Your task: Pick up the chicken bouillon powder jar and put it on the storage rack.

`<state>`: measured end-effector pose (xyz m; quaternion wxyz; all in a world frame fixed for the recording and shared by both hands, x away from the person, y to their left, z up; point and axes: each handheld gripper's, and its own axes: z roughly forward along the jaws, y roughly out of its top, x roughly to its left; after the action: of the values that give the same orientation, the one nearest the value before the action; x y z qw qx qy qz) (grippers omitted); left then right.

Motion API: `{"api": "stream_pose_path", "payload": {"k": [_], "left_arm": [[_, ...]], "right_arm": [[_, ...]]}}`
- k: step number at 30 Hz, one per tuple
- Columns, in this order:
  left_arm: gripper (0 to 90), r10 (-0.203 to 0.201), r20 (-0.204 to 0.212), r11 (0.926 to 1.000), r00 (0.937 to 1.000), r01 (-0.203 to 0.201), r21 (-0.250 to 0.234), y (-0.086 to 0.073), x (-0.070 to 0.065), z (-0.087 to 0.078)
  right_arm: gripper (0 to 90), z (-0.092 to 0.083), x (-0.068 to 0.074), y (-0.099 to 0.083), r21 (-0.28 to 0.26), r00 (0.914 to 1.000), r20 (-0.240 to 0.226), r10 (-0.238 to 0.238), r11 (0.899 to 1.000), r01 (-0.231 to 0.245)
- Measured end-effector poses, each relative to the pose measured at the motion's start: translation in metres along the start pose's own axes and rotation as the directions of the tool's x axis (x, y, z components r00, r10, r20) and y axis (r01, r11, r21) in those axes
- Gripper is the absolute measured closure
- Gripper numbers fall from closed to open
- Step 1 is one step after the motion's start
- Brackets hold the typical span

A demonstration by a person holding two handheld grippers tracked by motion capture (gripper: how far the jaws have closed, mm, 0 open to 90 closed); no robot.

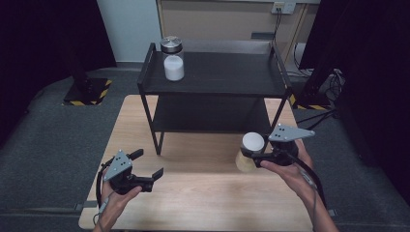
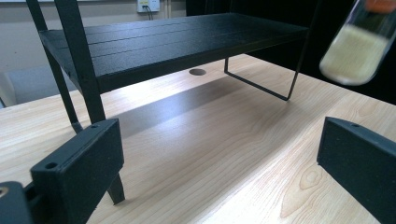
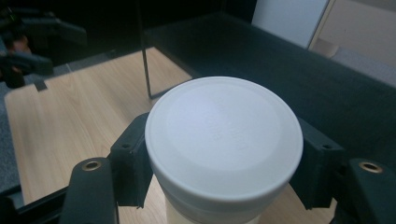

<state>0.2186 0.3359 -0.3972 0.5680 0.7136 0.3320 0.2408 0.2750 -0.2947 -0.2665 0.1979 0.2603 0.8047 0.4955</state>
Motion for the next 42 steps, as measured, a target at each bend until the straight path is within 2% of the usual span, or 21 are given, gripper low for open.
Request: {"api": "stream_pose_path", "payload": {"k": [3,10,16,28,30,37,42], "left_arm": [[0.0,0.001,0.0,1.0,1.0,-0.001,0.001,0.0,0.0,0.0],[0.0,-0.002,-0.001,1.0,1.0,0.002,0.001,0.0,0.0,0.0],[0.0,0.001,-0.003,1.0,1.0,-0.001,0.007,0.0,-0.001,0.0],[0.0,-0.009,-0.023,0.9999,0.9997,0.009,0.012,-0.002,-0.002,-0.006],[0.0,-0.008,-0.023,0.9999,0.9997,0.008,0.013,-0.002,-0.001,-0.005],[0.0,-0.009,-0.017,0.9998,0.9998,0.009,0.016,-0.002,0.0,-0.004],[0.0,-0.012,-0.018,0.9998,0.9998,0.012,0.014,-0.002,0.001,-0.005]], "right_arm": [[33.9,-0.013,-0.003,0.016,-0.014,0.9999,-0.008,0.007,1.0,-0.007],[33.9,-0.037,-0.009,0.06,-0.03,0.9991,-0.026,-0.032,0.999,0.031],[33.9,-0.049,-0.015,0.101,-0.014,0.9978,-0.039,-0.054,0.998,0.054],[33.9,-0.051,-0.031,0.149,-0.026,0.9982,-0.049,-0.035,0.999,0.034],[34.0,-0.05,-0.034,0.155,-0.029,0.9989,-0.044,-0.017,0.999,0.016],[34.0,-0.048,-0.04,0.185,-0.033,0.9997,-0.016,-0.016,0.999,0.016],[34.0,-0.044,-0.045,0.207,-0.039,0.9996,0.021,-0.021,0.999,0.021]]}}
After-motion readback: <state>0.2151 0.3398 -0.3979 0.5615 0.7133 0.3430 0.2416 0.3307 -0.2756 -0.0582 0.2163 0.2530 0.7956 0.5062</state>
